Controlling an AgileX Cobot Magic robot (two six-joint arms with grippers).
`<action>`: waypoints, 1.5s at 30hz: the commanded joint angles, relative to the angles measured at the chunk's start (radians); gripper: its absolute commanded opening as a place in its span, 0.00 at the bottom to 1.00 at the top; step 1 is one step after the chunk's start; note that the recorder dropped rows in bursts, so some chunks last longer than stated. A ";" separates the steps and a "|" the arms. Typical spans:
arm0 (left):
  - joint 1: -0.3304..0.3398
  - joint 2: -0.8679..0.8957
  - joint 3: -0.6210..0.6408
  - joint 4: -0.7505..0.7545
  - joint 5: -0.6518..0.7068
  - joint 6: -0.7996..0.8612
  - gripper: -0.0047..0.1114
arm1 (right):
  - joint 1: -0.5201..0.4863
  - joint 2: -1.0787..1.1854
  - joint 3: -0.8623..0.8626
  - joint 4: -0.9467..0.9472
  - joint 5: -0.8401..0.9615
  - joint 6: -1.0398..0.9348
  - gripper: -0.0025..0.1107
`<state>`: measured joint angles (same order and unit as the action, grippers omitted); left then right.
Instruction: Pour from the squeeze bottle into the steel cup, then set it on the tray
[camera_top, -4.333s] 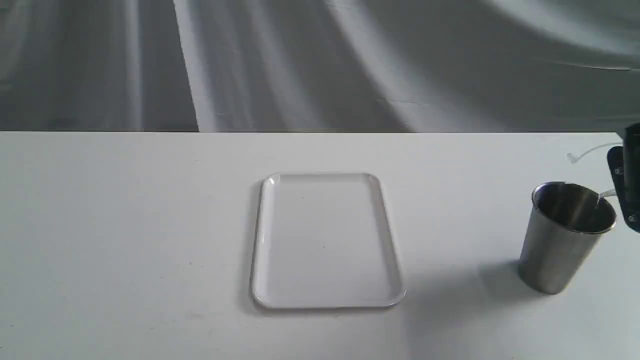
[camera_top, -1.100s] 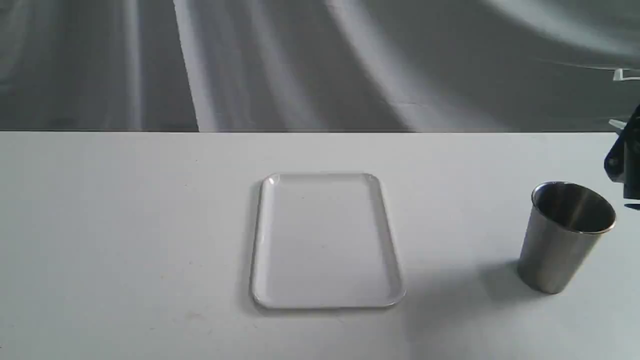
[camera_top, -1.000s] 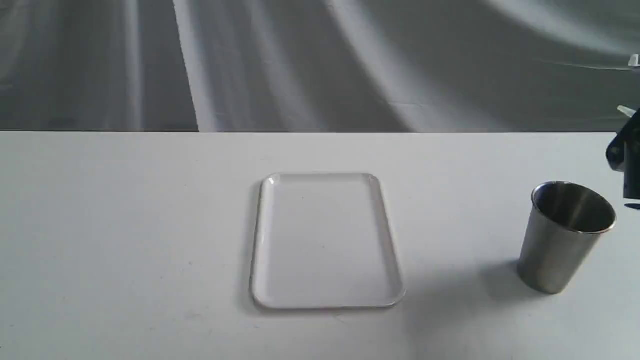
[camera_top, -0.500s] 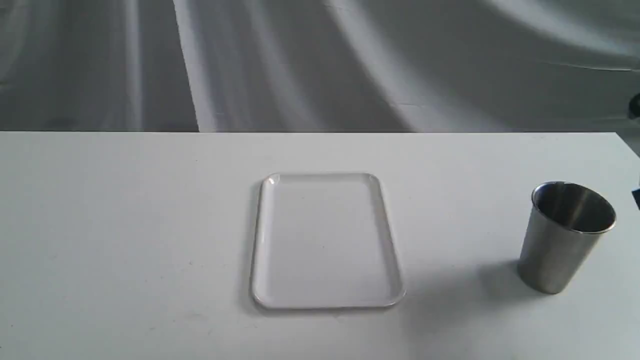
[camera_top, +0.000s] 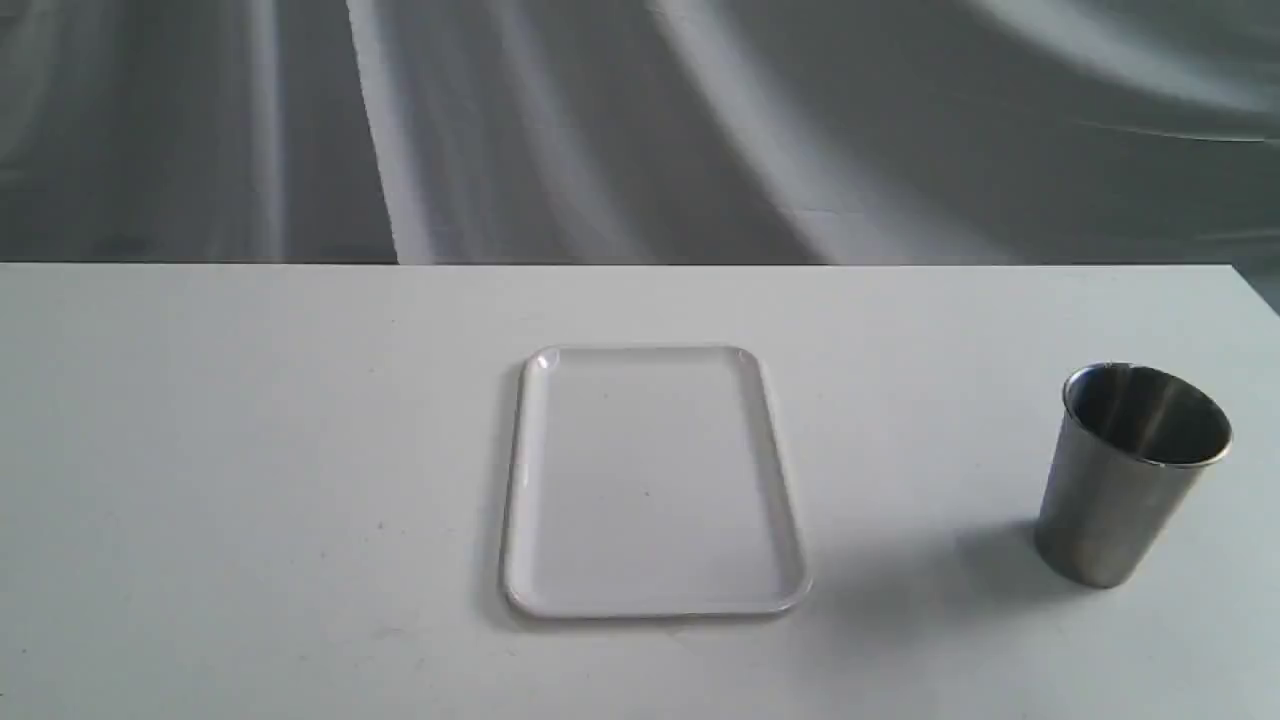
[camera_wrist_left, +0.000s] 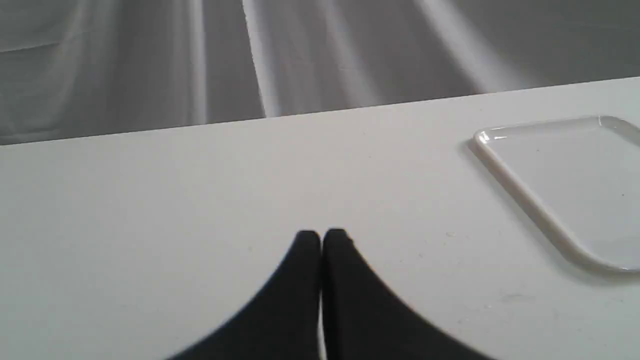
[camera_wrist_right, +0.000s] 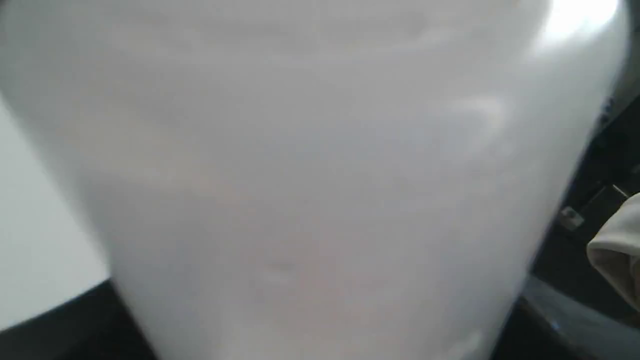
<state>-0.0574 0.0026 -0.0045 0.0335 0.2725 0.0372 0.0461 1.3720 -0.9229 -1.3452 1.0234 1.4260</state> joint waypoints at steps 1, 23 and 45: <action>-0.006 -0.003 0.004 -0.001 -0.007 -0.003 0.04 | 0.005 -0.033 0.002 -0.030 -0.034 0.018 0.22; -0.006 -0.003 0.004 -0.001 -0.007 -0.001 0.04 | 0.005 -0.101 -0.182 0.231 -0.886 -0.416 0.22; -0.006 -0.003 0.004 -0.001 -0.007 -0.003 0.04 | 0.261 0.266 -0.253 1.176 -1.184 -1.370 0.22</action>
<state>-0.0574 0.0026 -0.0045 0.0335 0.2725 0.0372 0.2932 1.6089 -1.1674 -0.2091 -0.0981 0.0887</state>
